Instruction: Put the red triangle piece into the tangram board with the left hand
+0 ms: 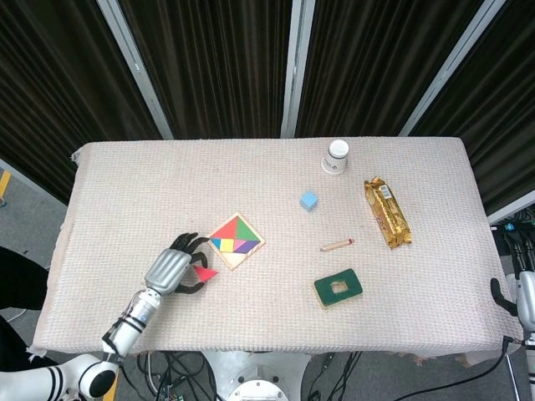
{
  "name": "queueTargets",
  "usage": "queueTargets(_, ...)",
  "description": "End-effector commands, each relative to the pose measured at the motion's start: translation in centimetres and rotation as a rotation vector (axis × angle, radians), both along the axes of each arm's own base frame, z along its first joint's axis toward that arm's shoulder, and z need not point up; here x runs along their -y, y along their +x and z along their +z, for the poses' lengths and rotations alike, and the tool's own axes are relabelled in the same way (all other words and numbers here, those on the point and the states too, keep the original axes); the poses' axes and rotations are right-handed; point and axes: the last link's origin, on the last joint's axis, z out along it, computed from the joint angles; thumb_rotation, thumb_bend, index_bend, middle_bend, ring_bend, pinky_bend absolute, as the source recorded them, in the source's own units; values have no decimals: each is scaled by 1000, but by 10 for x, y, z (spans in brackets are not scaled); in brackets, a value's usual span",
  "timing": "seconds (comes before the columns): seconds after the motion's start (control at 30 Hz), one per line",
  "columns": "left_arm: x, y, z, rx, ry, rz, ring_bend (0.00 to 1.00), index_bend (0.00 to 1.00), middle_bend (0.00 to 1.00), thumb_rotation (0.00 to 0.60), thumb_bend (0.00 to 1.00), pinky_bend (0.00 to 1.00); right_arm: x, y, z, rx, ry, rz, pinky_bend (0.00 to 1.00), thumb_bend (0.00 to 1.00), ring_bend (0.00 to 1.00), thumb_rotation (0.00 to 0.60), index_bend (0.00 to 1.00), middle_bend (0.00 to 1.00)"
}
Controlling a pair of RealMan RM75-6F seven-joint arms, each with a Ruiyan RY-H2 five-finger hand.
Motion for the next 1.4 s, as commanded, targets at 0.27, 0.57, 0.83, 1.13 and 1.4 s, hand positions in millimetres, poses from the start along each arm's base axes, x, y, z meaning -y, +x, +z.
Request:
queueTargets(0.27, -10, 38, -7, 20, 33, 78, 0, 542, 109, 600, 234, 7, 0, 1, 0, 16, 9, 1, 0, 341, 0, 600, 0, 0)
queueTargets(0.57, -13, 63, -19, 21, 60, 148, 0, 549, 114, 600, 234, 6, 0, 3, 3, 25, 0, 13, 0, 341, 0, 600, 0, 0)
queueTargets(0.83, -11, 75, -36, -12, 48, 186, 0, 555, 115, 600, 237, 5, -2, -1, 4, 33, -2, 2, 0, 340, 0, 600, 0, 0)
queueTargets(1.13, -17, 80, -50, -18, 69, 251, 0, 565, 119, 600, 249, 4, -3, -4, 5, 37, -5, -2, 0, 340, 0, 600, 0, 0)
queueTargets(1.4, -16, 82, -53, -13, 92, 283, 0, 570, 123, 600, 256, 3, -3, -7, 5, 38, -3, -10, 0, 341, 0, 600, 0, 0)
